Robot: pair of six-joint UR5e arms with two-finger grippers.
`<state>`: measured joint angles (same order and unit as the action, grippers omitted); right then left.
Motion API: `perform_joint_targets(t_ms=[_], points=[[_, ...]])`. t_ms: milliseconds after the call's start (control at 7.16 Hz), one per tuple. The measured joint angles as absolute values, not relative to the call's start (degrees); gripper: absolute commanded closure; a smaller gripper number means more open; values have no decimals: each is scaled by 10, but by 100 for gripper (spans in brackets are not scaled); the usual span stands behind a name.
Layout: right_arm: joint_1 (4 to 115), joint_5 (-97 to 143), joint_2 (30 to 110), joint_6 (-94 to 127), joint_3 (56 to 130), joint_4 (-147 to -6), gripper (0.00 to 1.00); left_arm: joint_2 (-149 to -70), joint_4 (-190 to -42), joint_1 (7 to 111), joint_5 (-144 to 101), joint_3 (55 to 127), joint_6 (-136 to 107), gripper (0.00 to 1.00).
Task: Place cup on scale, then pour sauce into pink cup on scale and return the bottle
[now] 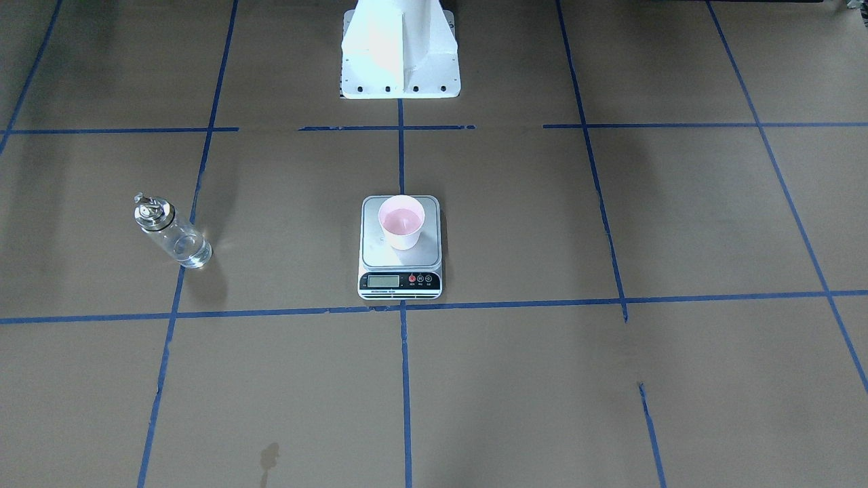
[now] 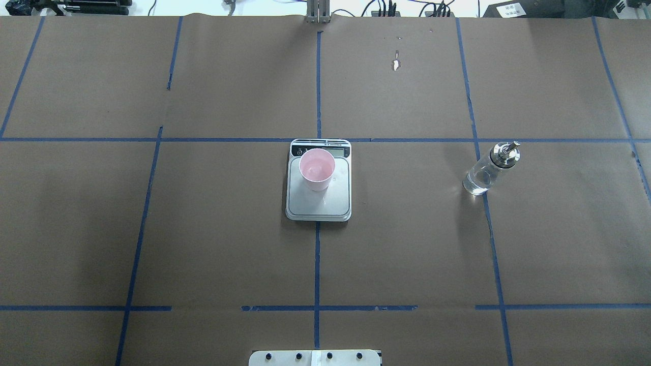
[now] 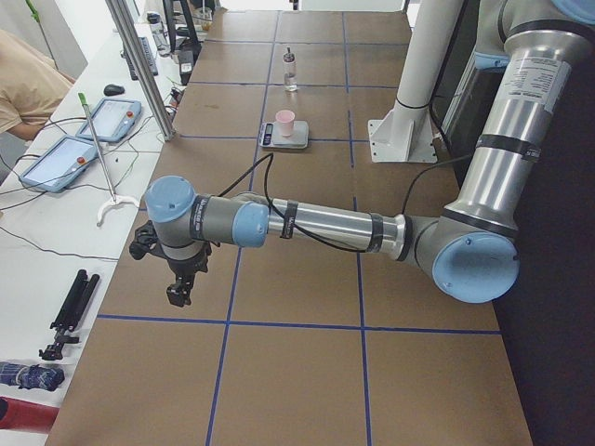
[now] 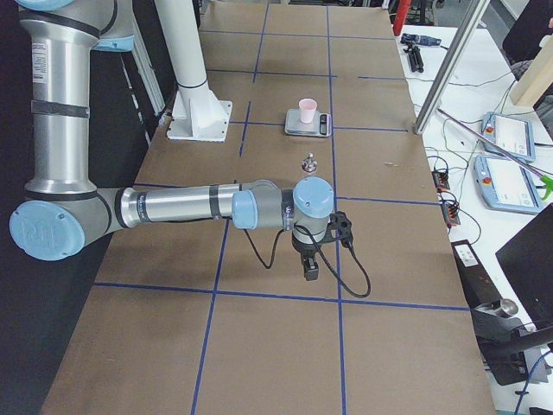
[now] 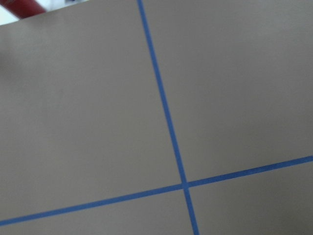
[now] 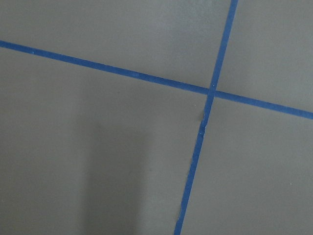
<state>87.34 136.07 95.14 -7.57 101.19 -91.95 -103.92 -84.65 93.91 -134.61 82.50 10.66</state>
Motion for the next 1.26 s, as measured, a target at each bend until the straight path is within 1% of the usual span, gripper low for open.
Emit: perform_joint_targets(t_ms=[279, 559, 699, 1257], points=[[876, 1361, 964, -70, 1010, -920, 0, -997, -841, 925, -1358, 865, 109, 0], [876, 1362, 964, -72, 1010, -920, 0, -980, -849, 908, -1360, 903, 109, 0], [877, 1363, 962, -73, 1010, -921, 0, -977, -849, 894, -1360, 908, 109, 0], [876, 1363, 963, -73, 1012, -921, 0, -965, -845, 882, -1357, 886, 110, 0]])
